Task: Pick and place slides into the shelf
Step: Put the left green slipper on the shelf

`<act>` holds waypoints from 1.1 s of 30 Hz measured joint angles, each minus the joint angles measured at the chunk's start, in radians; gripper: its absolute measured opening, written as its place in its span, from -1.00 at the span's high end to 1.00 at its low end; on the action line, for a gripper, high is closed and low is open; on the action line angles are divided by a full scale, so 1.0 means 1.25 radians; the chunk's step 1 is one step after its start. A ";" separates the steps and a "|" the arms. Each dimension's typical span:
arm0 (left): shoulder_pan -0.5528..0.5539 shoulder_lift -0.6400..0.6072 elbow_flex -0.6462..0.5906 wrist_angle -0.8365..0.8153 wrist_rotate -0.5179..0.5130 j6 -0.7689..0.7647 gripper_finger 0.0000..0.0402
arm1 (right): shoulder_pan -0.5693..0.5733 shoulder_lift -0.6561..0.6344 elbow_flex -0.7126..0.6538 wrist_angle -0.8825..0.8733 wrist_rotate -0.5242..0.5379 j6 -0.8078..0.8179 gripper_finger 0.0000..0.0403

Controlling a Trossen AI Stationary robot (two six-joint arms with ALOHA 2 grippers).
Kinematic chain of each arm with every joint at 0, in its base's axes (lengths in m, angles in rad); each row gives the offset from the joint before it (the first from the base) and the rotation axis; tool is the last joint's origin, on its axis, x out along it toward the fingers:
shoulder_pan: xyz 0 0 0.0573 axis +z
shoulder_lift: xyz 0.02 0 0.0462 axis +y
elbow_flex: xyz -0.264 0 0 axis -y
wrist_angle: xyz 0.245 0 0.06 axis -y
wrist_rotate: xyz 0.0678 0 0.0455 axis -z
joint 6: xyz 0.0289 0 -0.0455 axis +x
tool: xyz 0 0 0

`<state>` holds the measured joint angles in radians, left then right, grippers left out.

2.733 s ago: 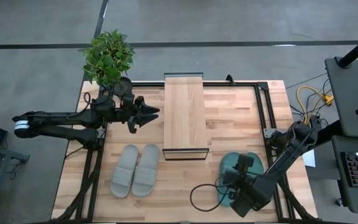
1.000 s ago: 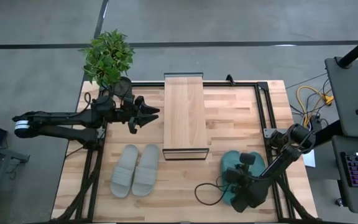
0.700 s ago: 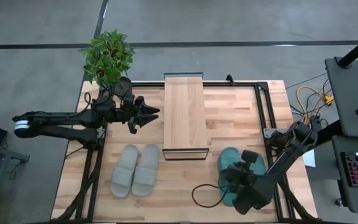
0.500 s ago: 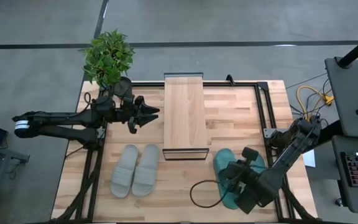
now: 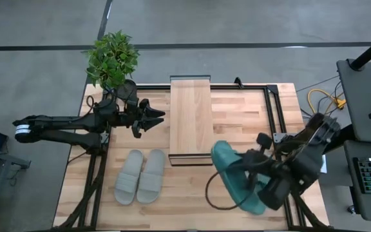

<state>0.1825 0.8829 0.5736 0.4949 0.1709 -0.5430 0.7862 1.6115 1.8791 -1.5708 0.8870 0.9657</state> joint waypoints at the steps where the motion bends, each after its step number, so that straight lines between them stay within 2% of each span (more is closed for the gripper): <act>1: 0.000 0.000 0.000 0.001 0.000 0.000 0.15 | -0.005 -0.006 0.015 -0.001 0.005 -0.024 0.94; 4: 0.000 0.000 0.001 0.027 0.007 -0.013 0.15 | -0.029 -0.017 0.051 0.001 0.006 -0.103 0.94; 7: 0.001 0.004 0.001 0.082 0.081 -0.078 0.15 | -0.058 -0.018 0.086 0.006 0.006 -0.197 0.94; 11: 0.001 0.025 0.002 0.182 0.127 -0.200 0.15 | -0.105 -0.019 0.112 0.052 -0.001 -0.366 0.95; 14: 0.001 0.051 0.002 0.261 0.172 -0.333 0.15 | -0.152 -0.019 0.125 0.108 -0.057 -0.521 0.95; 19: 0.001 0.111 0.016 0.352 0.195 -0.540 0.15 | -0.238 -0.019 0.135 0.190 -0.163 -0.715 0.95; 26: 0.000 0.173 0.036 0.353 0.247 -0.614 0.15 | -0.313 -0.022 0.141 0.272 -0.228 -0.874 0.95; 33: 0.000 0.224 0.049 0.351 0.248 -0.680 0.15 | -0.347 -0.022 0.141 0.370 -0.360 -1.010 0.95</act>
<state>0.1829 1.1633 0.6346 0.9335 0.4804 -1.3928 0.3531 1.5845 2.0556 -1.1077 0.4364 -0.2963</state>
